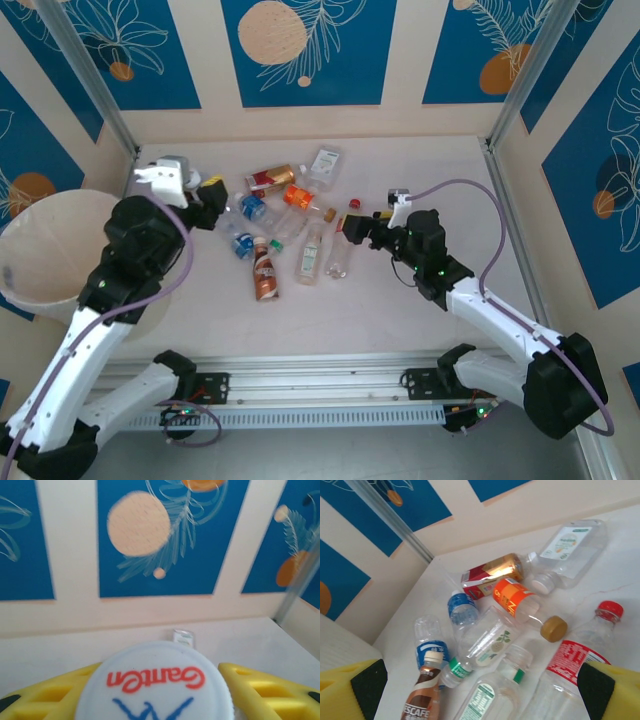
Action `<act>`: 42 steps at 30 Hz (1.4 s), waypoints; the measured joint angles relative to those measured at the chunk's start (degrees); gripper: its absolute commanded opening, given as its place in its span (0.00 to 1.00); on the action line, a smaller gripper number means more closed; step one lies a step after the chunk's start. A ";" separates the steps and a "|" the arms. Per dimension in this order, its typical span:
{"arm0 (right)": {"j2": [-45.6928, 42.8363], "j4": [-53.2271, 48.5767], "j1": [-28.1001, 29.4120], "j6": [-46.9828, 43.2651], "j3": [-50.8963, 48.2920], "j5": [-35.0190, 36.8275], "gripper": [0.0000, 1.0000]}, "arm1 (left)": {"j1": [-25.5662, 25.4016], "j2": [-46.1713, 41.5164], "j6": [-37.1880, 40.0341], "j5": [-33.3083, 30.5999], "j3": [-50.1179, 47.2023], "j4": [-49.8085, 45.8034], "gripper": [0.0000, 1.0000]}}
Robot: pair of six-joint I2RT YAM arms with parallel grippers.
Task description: Put the plastic bottles in the bin
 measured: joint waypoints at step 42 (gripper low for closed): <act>6.82 0.90 -2.12 2.29 3.78 -6.84 0.99 | 60.94 15.69 -12.22 14.82 8.31 -24.90 0.89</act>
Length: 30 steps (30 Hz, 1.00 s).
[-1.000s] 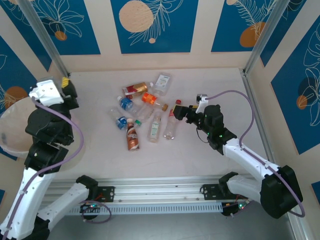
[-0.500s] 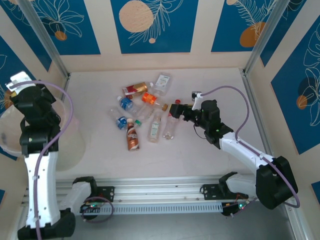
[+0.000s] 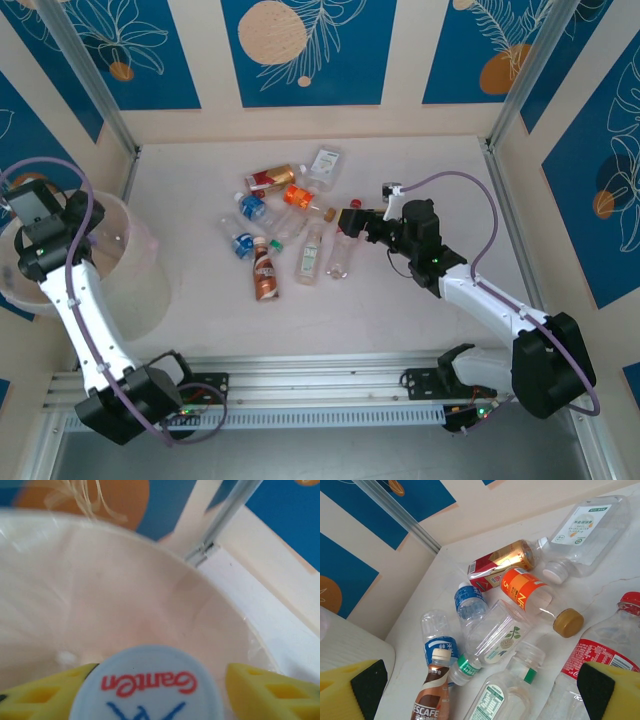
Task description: Put the plastic bottles in the bin
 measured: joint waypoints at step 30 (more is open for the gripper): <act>0.00 -0.26 0.00 0.02 0.00 0.66 0.99 | -27.67 -5.03 -4.39 -2.86 2.73 0.85 1.00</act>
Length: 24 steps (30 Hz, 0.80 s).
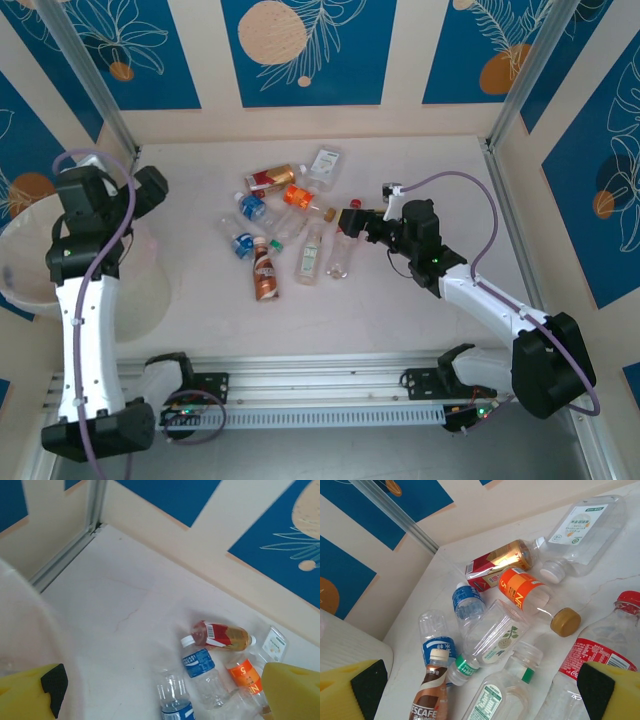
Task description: Put the plastic bottles in the bin
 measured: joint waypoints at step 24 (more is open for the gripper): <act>-2.80 -4.79 -1.03 0.68 -1.36 5.62 1.00 | -40.76 18.69 -6.14 -19.89 -13.18 11.63 0.99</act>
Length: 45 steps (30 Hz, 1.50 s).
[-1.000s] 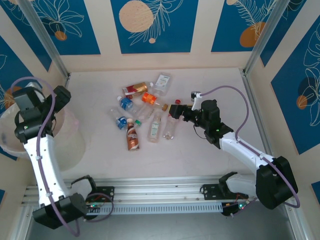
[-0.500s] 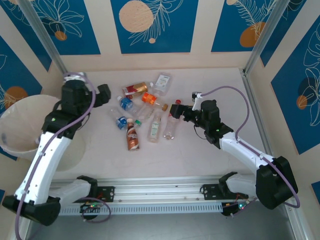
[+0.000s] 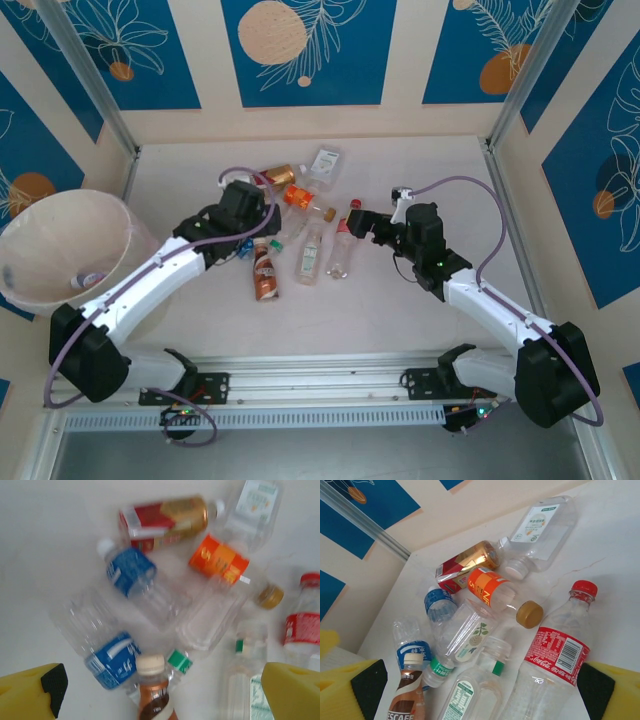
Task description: Put the plastic bottles in the bin
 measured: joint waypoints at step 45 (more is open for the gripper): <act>0.00 -2.27 -0.24 0.33 -0.02 -0.02 1.00 | -0.96 16.00 -8.68 4.81 -10.62 12.17 0.43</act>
